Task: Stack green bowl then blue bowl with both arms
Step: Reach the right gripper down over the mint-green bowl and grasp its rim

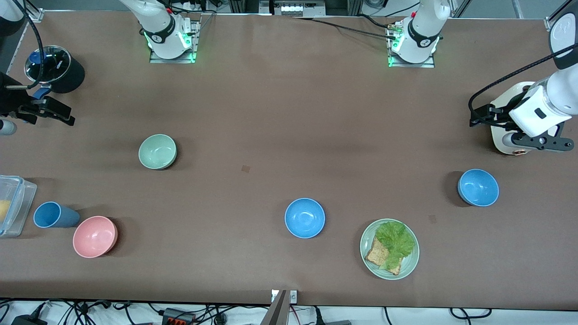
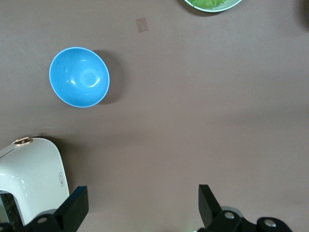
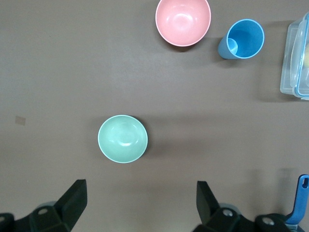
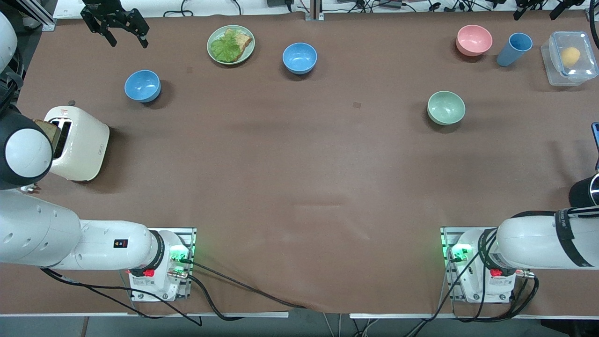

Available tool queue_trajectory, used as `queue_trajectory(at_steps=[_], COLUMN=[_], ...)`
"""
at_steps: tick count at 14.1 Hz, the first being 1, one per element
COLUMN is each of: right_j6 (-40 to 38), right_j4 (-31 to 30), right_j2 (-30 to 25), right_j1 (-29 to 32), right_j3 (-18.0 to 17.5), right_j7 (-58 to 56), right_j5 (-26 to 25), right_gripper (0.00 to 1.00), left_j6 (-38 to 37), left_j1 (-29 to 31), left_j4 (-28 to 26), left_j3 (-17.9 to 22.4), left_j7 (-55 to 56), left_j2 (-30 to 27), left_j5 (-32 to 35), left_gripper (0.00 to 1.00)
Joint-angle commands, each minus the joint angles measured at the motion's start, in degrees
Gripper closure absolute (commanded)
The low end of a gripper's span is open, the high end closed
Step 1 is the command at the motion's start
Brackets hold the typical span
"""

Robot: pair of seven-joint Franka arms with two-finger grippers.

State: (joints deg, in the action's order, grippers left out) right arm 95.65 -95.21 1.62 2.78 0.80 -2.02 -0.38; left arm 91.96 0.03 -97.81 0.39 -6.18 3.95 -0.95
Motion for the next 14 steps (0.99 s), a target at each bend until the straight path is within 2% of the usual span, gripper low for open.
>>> queue_trajectory(at_steps=[1,7,14], right_j6=[-0.5,-0.4,-0.4], right_j4=[-1.3,-1.0,-0.2], right_j2=[-1.6,-0.7,10.0], right_j1=[0.7,0.7,-1.5], right_j3=[-0.8,-0.9,-1.0], right_j7=[-0.3,-0.3,0.1], right_j5=[-0.7,-0.8,-0.4], right_gripper=[0.0,0.0,0.0], left_j6=[0.2,-0.3,-0.6], left_j1=[0.0,1.1,1.2], left_j4=[-0.1,1.3,1.4], left_j3=[0.8,0.8,0.8], left_j7=[-1.3,-1.4,-1.3], left_j2=[-0.6,0.7,1.1], left_j5=[-1.2,-1.1,-1.0], left_gripper=[0.0,0.0,0.0])
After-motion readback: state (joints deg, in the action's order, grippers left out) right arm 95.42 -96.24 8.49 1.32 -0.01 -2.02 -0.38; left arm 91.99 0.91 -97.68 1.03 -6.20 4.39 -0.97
